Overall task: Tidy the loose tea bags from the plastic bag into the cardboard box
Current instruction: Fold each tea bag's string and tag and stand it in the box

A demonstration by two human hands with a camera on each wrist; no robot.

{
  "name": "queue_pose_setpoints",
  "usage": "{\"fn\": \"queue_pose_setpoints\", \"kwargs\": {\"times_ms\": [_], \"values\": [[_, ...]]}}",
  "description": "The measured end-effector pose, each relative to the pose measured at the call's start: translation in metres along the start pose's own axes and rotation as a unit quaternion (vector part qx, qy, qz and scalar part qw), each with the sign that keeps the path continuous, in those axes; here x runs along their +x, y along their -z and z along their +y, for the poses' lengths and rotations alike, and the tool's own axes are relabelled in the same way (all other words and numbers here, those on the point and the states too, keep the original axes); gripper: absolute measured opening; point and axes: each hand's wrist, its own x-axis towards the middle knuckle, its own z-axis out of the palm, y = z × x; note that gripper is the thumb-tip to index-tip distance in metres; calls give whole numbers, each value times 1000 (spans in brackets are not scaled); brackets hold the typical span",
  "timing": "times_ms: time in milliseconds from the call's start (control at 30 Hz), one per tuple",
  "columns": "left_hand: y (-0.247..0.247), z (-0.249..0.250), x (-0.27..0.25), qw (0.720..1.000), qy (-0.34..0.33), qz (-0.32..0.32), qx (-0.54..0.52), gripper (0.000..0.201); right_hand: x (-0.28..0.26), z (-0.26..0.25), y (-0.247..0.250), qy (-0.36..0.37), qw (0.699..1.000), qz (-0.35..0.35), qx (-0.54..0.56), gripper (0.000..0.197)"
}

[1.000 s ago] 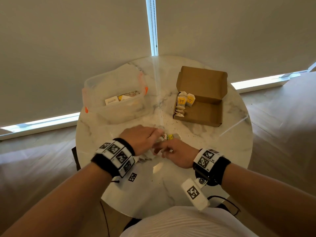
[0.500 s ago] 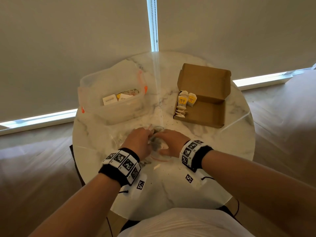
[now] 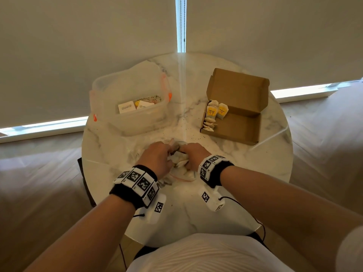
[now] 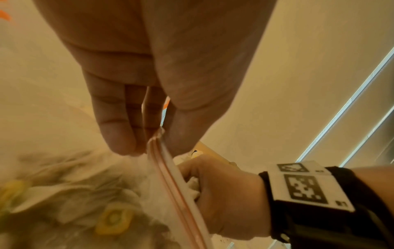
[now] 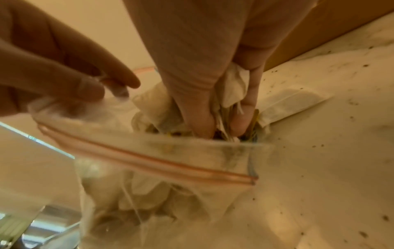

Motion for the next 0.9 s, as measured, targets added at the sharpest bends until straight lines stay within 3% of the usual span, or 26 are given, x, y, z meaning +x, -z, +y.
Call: {"fn": "queue_pose_setpoints", "kwargs": {"times_ms": [267,367,600,767,900], "values": [[1,1,-8,1000,4,8,-16,29,-44,9,30,-30,983,96,153,38],[-1,3,-9,1000,-4,7,-23,32,-60,14,46,-13,973,131,192,22],[2,12,-17,994,-37,25,-95,43,-114,1,95,62,933,171,310,20],[15,27,-21,968,-81,62,-228,86,-141,-21,124,111,914,175,349,20],[24,46,-23,936,-142,50,-319,73,-161,-36,142,152,891,193,382,17]]}}
